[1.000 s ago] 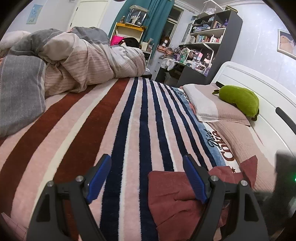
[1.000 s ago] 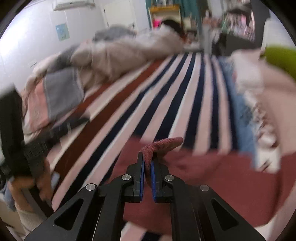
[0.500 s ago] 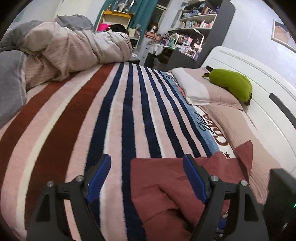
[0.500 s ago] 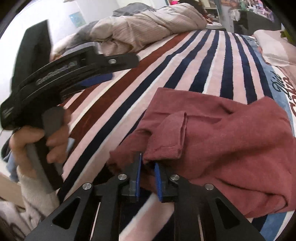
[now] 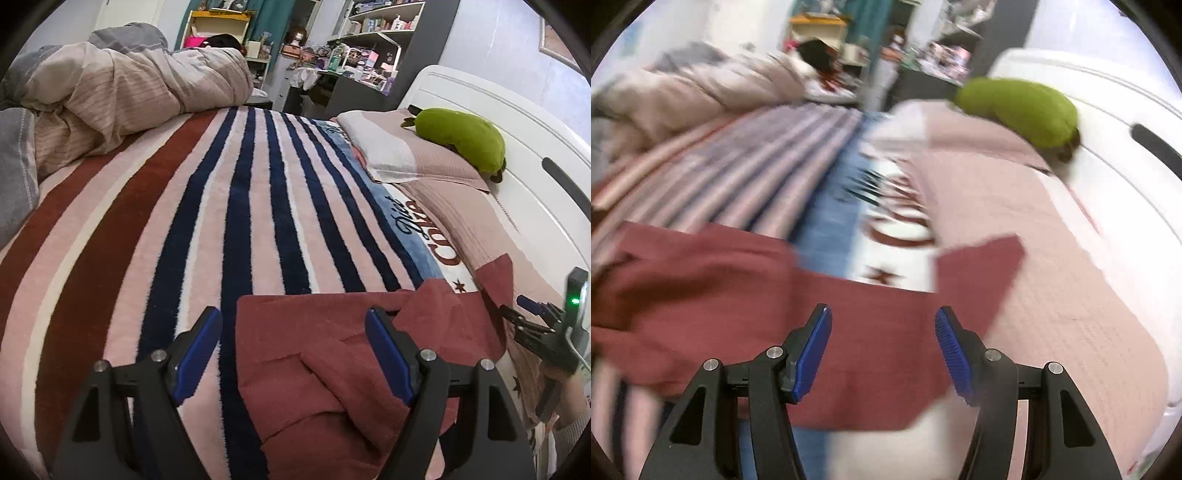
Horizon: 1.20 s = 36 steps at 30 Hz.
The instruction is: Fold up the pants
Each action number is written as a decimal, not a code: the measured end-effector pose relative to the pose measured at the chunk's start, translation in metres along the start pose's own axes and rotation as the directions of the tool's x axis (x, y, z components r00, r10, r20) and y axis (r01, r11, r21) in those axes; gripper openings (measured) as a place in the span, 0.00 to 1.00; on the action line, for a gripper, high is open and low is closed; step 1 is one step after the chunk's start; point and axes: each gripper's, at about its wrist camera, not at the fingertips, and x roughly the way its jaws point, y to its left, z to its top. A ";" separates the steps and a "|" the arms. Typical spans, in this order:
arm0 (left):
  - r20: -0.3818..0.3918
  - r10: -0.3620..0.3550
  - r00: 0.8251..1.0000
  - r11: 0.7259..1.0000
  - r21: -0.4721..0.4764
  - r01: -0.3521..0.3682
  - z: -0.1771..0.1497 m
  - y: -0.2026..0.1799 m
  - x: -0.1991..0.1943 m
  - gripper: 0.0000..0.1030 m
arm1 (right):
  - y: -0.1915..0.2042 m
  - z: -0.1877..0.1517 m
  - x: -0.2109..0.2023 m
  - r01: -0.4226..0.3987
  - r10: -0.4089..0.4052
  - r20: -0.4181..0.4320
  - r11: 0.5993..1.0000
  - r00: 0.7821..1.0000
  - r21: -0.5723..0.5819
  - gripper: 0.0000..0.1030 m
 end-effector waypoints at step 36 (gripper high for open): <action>-0.023 -0.143 0.989 0.989 -0.039 0.143 -0.003 0.003 -0.004 0.73 | -0.119 0.003 -0.003 0.132 -0.154 0.047 0.941 0.987 0.310 0.01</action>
